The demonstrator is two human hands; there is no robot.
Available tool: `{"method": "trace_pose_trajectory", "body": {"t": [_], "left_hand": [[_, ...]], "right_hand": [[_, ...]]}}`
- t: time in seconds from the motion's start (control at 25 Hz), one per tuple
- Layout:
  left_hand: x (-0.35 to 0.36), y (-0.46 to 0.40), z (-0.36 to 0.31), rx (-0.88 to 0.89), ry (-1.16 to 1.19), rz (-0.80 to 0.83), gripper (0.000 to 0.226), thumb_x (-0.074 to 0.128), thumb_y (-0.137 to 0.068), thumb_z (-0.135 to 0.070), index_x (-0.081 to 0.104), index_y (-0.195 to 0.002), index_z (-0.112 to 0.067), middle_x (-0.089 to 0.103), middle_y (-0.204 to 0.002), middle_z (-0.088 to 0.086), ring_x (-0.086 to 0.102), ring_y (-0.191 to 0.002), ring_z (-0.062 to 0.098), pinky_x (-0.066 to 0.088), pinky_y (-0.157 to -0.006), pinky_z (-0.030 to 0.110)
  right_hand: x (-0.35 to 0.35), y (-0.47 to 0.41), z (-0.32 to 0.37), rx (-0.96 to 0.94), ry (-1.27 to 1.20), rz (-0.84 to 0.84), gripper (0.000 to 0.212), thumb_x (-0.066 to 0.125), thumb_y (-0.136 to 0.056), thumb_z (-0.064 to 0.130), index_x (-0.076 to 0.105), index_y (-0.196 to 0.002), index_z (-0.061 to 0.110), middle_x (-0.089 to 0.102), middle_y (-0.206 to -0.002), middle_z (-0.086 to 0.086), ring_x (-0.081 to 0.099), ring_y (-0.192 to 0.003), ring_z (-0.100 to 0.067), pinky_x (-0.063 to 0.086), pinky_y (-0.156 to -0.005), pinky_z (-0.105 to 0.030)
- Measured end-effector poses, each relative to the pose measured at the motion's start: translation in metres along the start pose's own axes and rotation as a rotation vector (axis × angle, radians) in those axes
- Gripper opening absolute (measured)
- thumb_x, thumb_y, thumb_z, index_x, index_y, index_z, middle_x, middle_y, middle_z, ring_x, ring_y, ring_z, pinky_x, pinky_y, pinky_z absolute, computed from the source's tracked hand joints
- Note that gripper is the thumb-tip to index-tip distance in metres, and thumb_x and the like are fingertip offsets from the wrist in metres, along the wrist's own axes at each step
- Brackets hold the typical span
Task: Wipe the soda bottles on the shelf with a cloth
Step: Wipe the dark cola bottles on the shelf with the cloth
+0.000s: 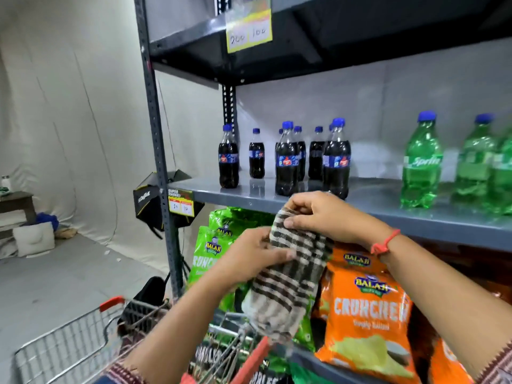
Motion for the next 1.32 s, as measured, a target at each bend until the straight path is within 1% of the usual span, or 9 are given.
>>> {"method": "trace_pose_trajectory", "body": {"t": [0.24, 0.4, 0.56, 0.68, 0.8, 1.0, 1.16, 1.24, 1.32], "left_hand": [[-0.018, -0.067, -0.046, 0.165, 0.194, -0.120, 0.019, 0.064, -0.074, -0.010, 0.069, -0.060, -0.020, 0.068, -0.062, -0.002, 0.060, -0.066, 0.018, 0.051, -0.076, 0.042], [-0.019, -0.093, -0.050, 0.138, 0.357, 0.131, 0.017, 0.060, -0.079, -0.022, 0.068, -0.064, -0.019, 0.068, -0.062, -0.001, 0.062, -0.058, 0.012, 0.051, -0.055, 0.023], [-0.029, -0.099, -0.050, 0.163, 0.329, 0.449, 0.017, 0.057, -0.081, -0.030, 0.070, -0.079, -0.019, 0.070, -0.073, -0.004, 0.063, -0.067, 0.010, 0.052, -0.062, 0.021], [-0.080, -0.146, -0.060, 0.251, 0.308, 0.228, 0.032, 0.058, -0.076, -0.032, 0.066, -0.096, -0.008, 0.074, -0.088, 0.003, 0.069, -0.081, 0.017, 0.056, -0.074, 0.025], [-0.131, -0.203, -0.078, 0.290, 0.467, -0.086, 0.032, 0.053, -0.084, -0.029, 0.059, -0.105, -0.007, 0.072, -0.097, 0.004, 0.067, -0.092, 0.015, 0.054, -0.083, 0.025], [-0.095, -0.265, -0.085, 0.116, 0.356, 0.112, 0.045, 0.044, -0.088, -0.039, 0.052, -0.117, -0.006, 0.062, -0.118, 0.010, 0.057, -0.095, 0.017, 0.047, -0.087, 0.030], [-0.070, -0.276, -0.083, 0.077, 0.381, 0.302, 0.032, 0.048, -0.088, -0.028, 0.058, -0.108, -0.005, 0.064, -0.117, 0.012, 0.061, -0.102, 0.021, 0.048, -0.090, 0.030], [-0.067, -0.276, -0.083, 0.080, 0.422, 0.350, 0.027, 0.049, -0.087, -0.021, 0.061, -0.105, -0.004, 0.068, -0.111, 0.012, 0.065, -0.102, 0.020, 0.052, -0.087, 0.027], [-0.063, -0.276, -0.084, 0.086, 0.431, 0.356, 0.026, 0.049, -0.087, -0.017, 0.062, -0.104, -0.002, 0.070, -0.104, 0.011, 0.067, -0.098, 0.020, 0.054, -0.084, 0.026]], "right_hand": [[-0.026, 0.029, 0.030, -0.067, 0.406, -0.870, 0.050, 0.047, -0.086, 0.029, 0.036, -0.133, 0.017, 0.045, -0.139, -0.009, 0.033, -0.130, -0.025, 0.023, -0.109, -0.035], [0.023, 0.001, 0.006, 0.065, 0.249, -0.829, 0.076, 0.048, -0.085, 0.039, -0.006, -0.139, 0.035, -0.009, -0.153, 0.001, -0.012, -0.140, -0.020, 0.005, -0.112, -0.041], [0.019, -0.018, -0.001, 0.007, 0.253, -0.972, 0.075, 0.045, -0.080, 0.024, 0.003, -0.141, 0.034, 0.000, -0.151, 0.010, 0.000, -0.140, -0.013, 0.005, -0.115, -0.028], [0.021, -0.029, -0.018, 0.086, 0.236, -0.968, 0.081, 0.054, -0.081, 0.012, 0.004, -0.139, 0.041, -0.004, -0.149, 0.027, 0.004, -0.138, -0.009, 0.007, -0.110, -0.021], [0.024, -0.033, -0.019, 0.116, 0.431, -0.944, 0.080, 0.056, -0.075, 0.014, 0.014, -0.141, 0.031, 0.008, -0.148, 0.015, 0.010, -0.135, -0.015, 0.008, -0.107, -0.035], [0.006, -0.051, -0.012, 0.139, 0.472, -0.884, 0.078, 0.053, -0.075, 0.022, 0.011, -0.141, 0.028, 0.009, -0.150, 0.000, 0.007, -0.134, -0.018, 0.004, -0.109, -0.035], [0.004, -0.084, -0.023, 0.173, 0.521, -0.720, 0.081, 0.047, -0.090, 0.037, -0.020, -0.135, 0.038, -0.031, -0.146, 0.001, -0.030, -0.133, -0.026, -0.019, -0.101, -0.042], [0.011, -0.097, -0.035, 0.307, 0.661, -0.626, 0.080, 0.055, -0.085, 0.041, -0.001, -0.140, 0.028, -0.009, -0.151, -0.012, -0.003, -0.137, -0.041, -0.004, -0.107, -0.053], [0.013, -0.101, -0.039, 0.405, 0.754, -0.663, 0.074, 0.069, -0.072, 0.039, 0.036, -0.135, 0.018, 0.036, -0.142, -0.018, 0.037, -0.127, -0.040, 0.033, -0.100, -0.054]]}}
Point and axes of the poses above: each hand's wrist, its own y-axis away from the middle knuckle, its own x-axis out of the palm, z = x × y, the point moved 8 cm from there along -y, towards the middle knuckle
